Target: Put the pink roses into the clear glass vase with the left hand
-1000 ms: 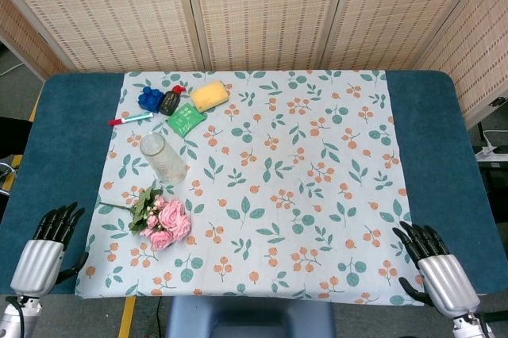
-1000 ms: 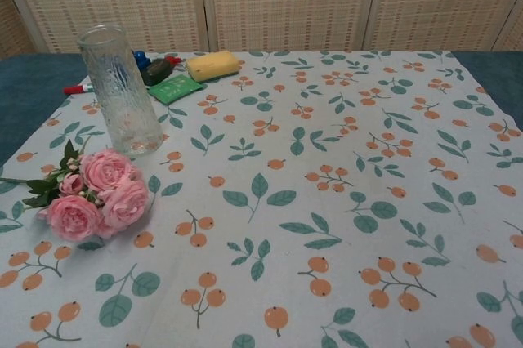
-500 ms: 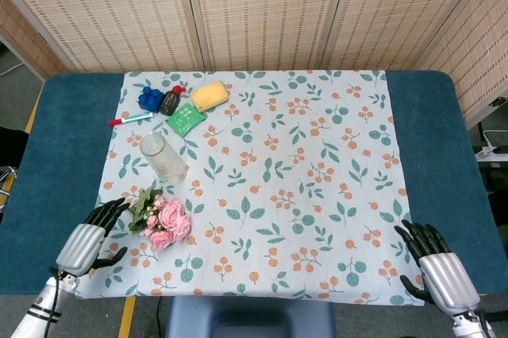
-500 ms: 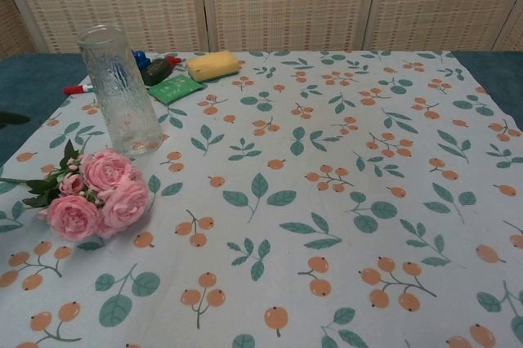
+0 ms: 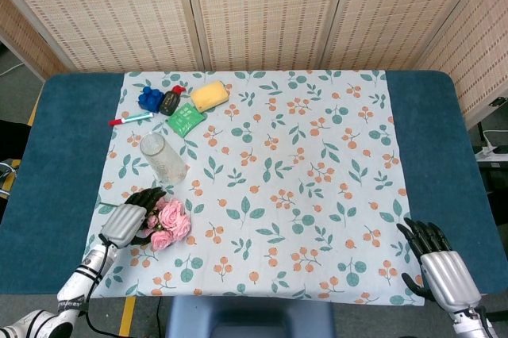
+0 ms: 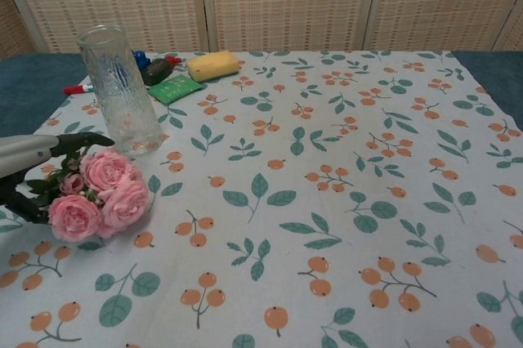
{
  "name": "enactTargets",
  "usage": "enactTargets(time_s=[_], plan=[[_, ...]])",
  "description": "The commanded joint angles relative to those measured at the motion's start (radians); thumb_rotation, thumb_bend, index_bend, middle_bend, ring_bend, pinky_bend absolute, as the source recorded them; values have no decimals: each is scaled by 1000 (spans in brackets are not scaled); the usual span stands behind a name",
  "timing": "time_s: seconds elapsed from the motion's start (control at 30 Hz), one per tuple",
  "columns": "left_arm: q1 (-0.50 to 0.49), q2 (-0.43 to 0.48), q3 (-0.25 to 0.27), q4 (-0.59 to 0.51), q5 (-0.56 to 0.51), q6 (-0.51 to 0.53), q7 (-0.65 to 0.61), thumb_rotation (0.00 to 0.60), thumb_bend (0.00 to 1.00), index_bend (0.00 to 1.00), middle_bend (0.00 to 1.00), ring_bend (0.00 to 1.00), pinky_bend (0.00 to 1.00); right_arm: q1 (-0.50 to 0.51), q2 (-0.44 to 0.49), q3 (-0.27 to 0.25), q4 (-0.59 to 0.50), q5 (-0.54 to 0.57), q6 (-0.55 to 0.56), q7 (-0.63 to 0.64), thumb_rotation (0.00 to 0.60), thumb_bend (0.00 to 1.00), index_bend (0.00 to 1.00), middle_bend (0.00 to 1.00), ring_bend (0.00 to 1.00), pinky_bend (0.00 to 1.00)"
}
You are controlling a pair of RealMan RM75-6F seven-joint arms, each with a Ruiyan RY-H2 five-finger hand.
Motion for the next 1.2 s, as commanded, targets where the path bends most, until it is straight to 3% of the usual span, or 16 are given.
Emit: enactTargets(time_s=[0.03,0.1,0.2,0.37,0.57,0.77,0.93,1.03,1.2], plan=[[-21,-16,-2,8,-46,-32,54,600,315,4,28,3,121,1,1,1,0,2,-2,0,600,213,0,0,0,0],[-23,-33,-3,23,-46,-14,71,600,333,78,141,56,115,3,1,0,0,4,-6,1,600,213,0,0,0,0],[-18,-68,4,58,-18,25,53,600,373,341,452,238,115,4,1,-1,-1,3,-8,3,600,212,0,0,0,0],[-3,-123,16,134,64,116,-67,600,441,526,644,384,137,3,4,-2,-3,0,-5,6,600,213,0,0,0,0],[22,-154,28,197,163,264,-241,600,462,561,680,413,144,0,8,-4,-4,-6,5,12,600,213,0,0,0,0],[70,-107,-13,144,238,509,-557,600,461,560,682,413,145,-1,10,-3,-3,-7,9,18,600,213,0,0,0,0],[77,6,-119,-45,177,584,-913,600,460,562,694,413,144,5,8,-5,-2,-5,-6,17,600,213,0,0,0,0],[61,106,-200,-181,94,535,-1134,600,457,562,694,412,144,5,7,-6,-3,-5,-7,16,600,213,0,0,0,0],[9,222,-354,-284,-57,413,-1385,600,458,567,709,412,144,4,8,-6,-4,-5,-5,16,600,213,0,0,0,0]])
